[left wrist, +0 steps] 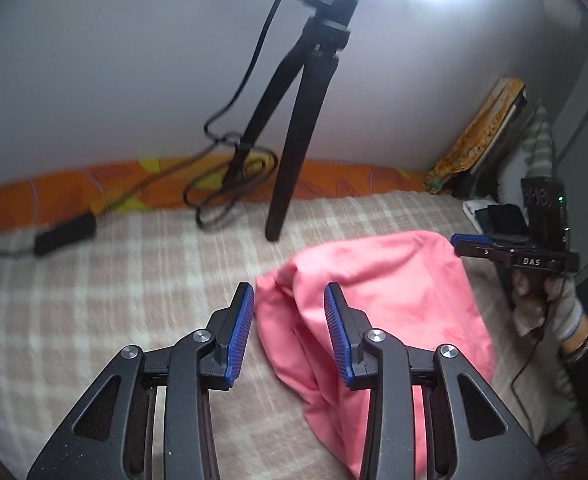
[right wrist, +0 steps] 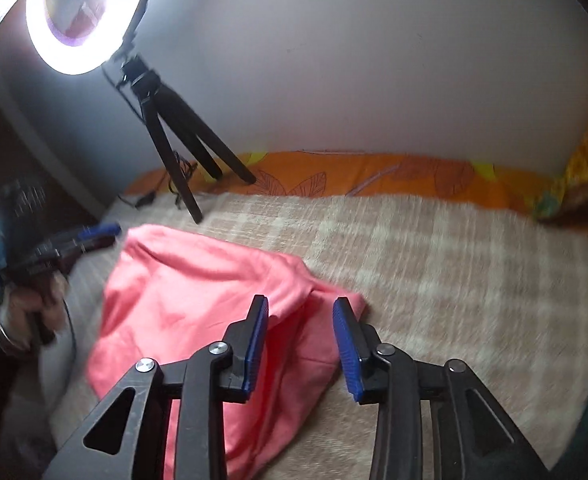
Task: Fold small clothes
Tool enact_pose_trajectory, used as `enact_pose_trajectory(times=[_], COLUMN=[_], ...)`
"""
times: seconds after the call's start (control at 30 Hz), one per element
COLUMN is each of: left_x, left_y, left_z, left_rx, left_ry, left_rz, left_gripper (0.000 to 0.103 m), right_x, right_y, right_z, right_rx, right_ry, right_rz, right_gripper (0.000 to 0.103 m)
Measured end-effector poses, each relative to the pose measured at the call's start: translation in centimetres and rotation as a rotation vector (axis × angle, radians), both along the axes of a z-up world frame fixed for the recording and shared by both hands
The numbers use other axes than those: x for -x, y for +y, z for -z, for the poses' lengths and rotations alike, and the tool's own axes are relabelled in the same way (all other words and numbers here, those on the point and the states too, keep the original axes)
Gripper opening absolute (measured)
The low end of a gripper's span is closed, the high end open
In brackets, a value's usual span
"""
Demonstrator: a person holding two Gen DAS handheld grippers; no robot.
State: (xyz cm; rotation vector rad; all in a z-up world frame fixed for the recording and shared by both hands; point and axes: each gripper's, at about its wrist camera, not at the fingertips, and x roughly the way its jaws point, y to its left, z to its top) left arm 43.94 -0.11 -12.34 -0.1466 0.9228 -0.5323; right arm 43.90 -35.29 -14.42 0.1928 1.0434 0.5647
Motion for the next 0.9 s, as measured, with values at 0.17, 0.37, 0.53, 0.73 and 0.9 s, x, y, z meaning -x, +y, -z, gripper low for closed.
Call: enact_pose_trajectory(times=[0.17,0.37,0.53,0.73,0.9], left_x=[0.3,0.2,-0.2,-0.9,-2.4], left_y=[-1.6,-2.9,-1.8,1.3,-0.3], left_z=[1.3,1.3,2.1,1.2,1.8], left_rx=[-0.021,-0.040,-0.126,0.034,0.111], left_ry=[0.024,-0.039,-0.037,-0.005,0.073], left_rz=[0.009,-0.013,-0.106,-0.146,-0.075], left_gripper=[0.037,0.012,0.012,0.015,0.033], right_x=[-0.5,-0.2,-1.1,-0.8,-1.2], right_y=[0.6,1.5,1.1,-0.8,-1.4], right_z=[1.1,-0.2,0.4,0.1,0.3], right_rx=[-0.017,-0.001,0.089,-0.078,-0.115], right_ry=[0.041,-0.018,-0.025,-0.005,0.028], right_rz=[0.044,0.033,0.071,0.101,0.115], right_gripper=[0.038,0.000,0.000,0.034,0.039])
